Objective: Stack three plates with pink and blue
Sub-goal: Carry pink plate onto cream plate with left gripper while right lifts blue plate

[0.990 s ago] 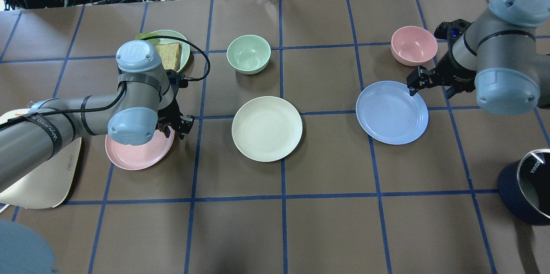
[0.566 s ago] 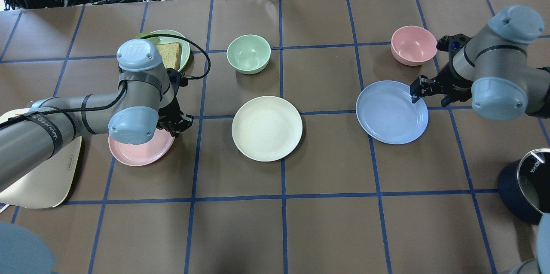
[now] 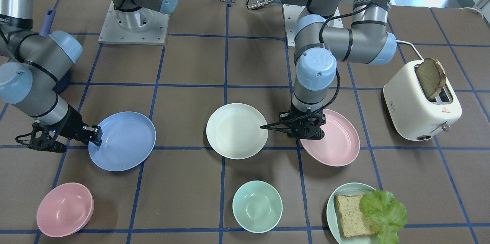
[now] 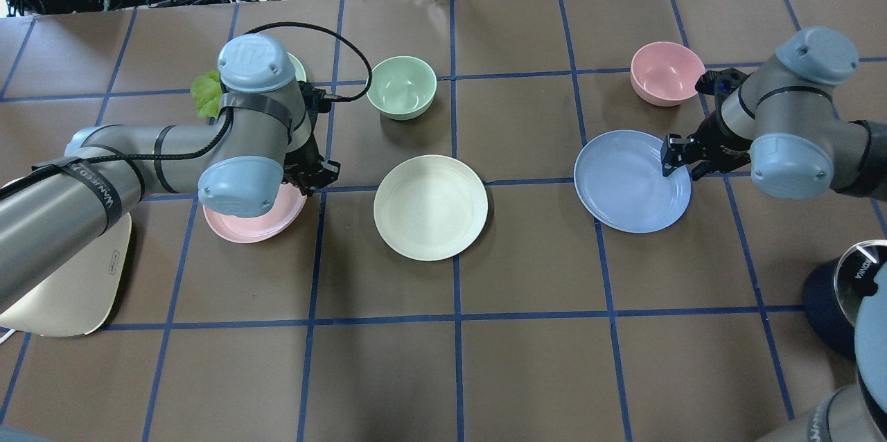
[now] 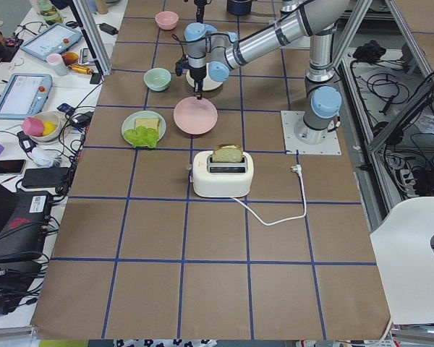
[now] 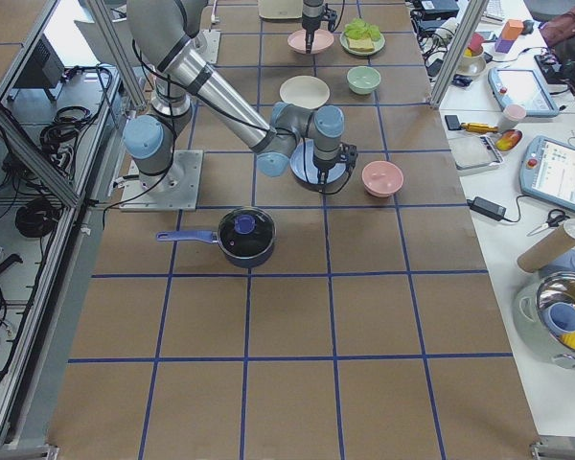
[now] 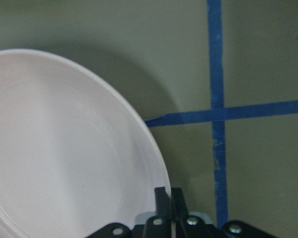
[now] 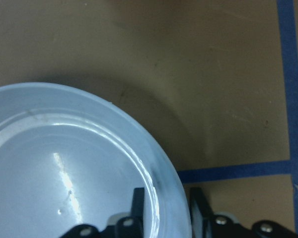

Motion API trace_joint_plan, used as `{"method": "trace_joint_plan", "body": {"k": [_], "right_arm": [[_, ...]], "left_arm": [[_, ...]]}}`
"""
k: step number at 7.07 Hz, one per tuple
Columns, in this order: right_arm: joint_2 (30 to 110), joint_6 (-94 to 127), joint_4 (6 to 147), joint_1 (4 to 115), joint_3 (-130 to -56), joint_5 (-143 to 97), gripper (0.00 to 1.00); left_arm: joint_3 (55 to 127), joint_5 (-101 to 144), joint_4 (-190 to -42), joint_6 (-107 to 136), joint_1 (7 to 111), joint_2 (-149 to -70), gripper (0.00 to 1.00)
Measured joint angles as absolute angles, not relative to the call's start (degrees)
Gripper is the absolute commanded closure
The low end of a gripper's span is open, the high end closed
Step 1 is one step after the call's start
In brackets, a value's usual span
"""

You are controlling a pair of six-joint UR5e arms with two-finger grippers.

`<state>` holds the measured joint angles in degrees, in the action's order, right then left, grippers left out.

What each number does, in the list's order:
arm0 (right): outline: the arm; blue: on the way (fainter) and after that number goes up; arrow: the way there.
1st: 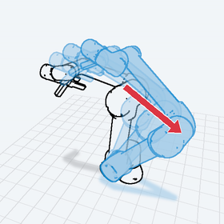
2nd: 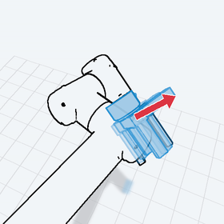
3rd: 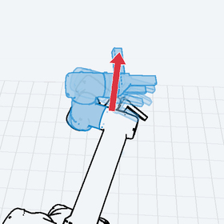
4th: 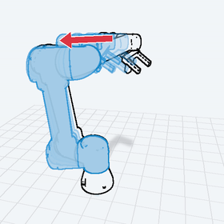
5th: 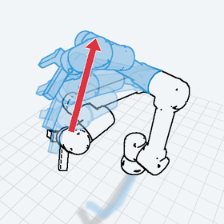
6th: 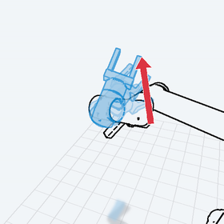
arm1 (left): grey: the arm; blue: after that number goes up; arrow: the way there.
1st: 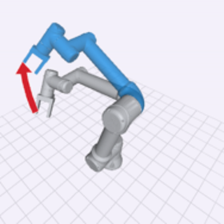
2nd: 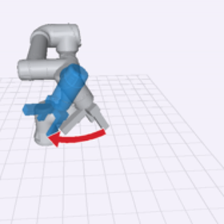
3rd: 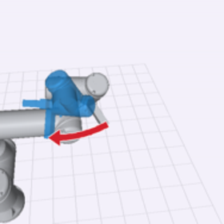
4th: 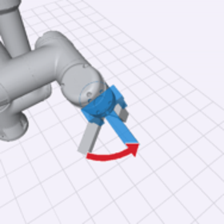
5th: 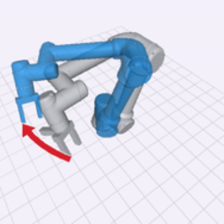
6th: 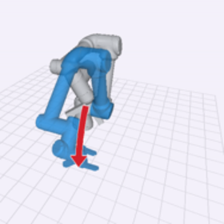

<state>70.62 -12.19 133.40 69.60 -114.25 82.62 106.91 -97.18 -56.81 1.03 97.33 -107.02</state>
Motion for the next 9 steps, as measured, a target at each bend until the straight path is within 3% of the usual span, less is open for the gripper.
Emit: {"method": "trace_joint_plan", "body": {"k": [3, 9], "right_arm": [[70.89, -15.71, 133.43, 68.93, -114.87, 82.79, 1.00], [75.03, -15.56, 124.24, 68.54, -107.96, 83.16, 1.00]], "left_arm": [[97.08, -95.94, -63.60, 15.14, 108.17, -110.16, 1.00], [91.05, -92.61, -63.76, 21.83, 118.17, -116.98, 1.00]]}}
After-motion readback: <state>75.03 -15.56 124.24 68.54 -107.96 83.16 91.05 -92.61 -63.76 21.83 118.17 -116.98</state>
